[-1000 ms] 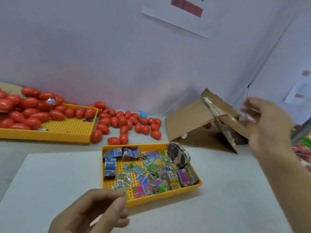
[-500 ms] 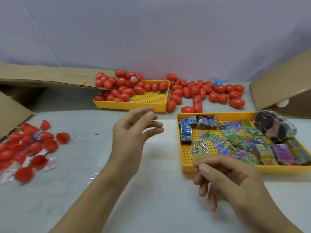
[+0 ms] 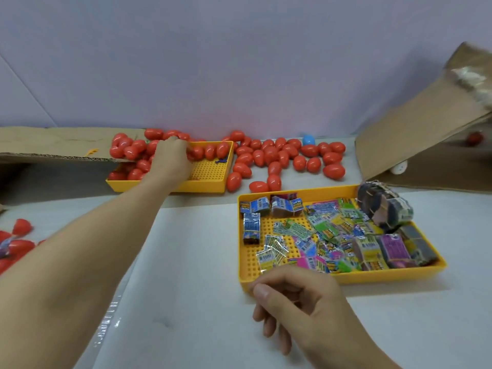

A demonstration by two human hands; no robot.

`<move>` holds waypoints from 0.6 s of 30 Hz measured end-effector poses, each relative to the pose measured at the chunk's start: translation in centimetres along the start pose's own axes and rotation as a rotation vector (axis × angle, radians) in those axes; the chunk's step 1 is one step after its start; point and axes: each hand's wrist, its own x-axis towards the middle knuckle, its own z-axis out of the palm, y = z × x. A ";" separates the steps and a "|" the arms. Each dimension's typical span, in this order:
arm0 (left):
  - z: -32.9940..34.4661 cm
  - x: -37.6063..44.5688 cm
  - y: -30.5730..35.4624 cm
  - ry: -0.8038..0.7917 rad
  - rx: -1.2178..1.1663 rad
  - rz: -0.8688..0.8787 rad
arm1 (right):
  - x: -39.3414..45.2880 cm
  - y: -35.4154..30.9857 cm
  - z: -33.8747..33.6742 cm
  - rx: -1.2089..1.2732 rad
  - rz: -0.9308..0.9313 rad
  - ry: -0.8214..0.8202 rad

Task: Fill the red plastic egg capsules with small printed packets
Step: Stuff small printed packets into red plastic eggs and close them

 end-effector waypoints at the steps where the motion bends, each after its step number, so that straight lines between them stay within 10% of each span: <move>1: -0.3 0.0 -0.1 0.015 0.012 0.027 | 0.0 0.0 0.0 -0.002 -0.002 0.003; 6: -3.8 -3.3 3.0 0.270 -0.351 0.128 | 0.0 -0.2 -0.1 0.037 0.005 -0.004; 14: -8.3 -20.1 9.9 -0.017 -1.287 0.129 | 0.3 -1.5 -1.3 0.283 0.024 0.114; 18: -8.0 -23.5 11.5 -0.013 -1.293 0.104 | 0.0 -2.6 -1.9 0.105 -0.005 0.035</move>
